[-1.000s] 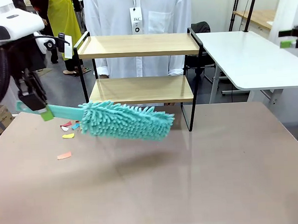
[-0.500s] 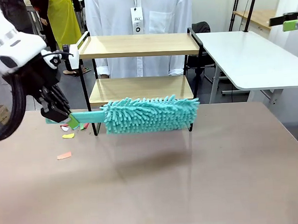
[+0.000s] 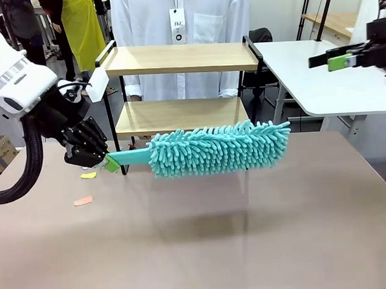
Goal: Clean the shelf.
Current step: Hand the Duster back to the human.
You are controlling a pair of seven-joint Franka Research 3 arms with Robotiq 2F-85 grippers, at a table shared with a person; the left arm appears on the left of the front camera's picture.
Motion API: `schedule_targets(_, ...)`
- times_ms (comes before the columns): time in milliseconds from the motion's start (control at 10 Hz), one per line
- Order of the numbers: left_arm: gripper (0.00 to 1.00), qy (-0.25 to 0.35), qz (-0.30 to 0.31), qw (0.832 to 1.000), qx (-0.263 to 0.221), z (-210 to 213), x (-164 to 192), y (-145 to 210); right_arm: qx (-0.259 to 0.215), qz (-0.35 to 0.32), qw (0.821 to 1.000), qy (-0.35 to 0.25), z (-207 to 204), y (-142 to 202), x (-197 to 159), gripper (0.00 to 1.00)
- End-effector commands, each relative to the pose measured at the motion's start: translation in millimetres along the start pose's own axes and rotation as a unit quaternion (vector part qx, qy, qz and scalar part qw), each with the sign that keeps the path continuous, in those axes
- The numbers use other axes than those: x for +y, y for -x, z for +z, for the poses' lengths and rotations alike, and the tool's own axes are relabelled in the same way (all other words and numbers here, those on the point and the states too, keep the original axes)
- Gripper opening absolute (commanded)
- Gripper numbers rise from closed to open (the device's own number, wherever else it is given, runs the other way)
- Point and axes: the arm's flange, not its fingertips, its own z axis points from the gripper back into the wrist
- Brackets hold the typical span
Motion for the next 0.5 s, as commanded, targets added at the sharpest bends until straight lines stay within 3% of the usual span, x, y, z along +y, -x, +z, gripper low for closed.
schedule_targets(0, 0.13, 0.007, -0.012, 1.0, -0.004, 5.7, 5.4, 6.8, 0.002, 0.01, 1.0, -0.001, 7.1, -1.5, 4.1, 1.0)
schedule_targets(400, 0.13, 0.0, 0.0, 1.0, 0.0, 0.0, 0.0, 0.0, 0.001, 0.001, 1.0, -0.001, 3.6, 4.7, -0.6, 1.0)
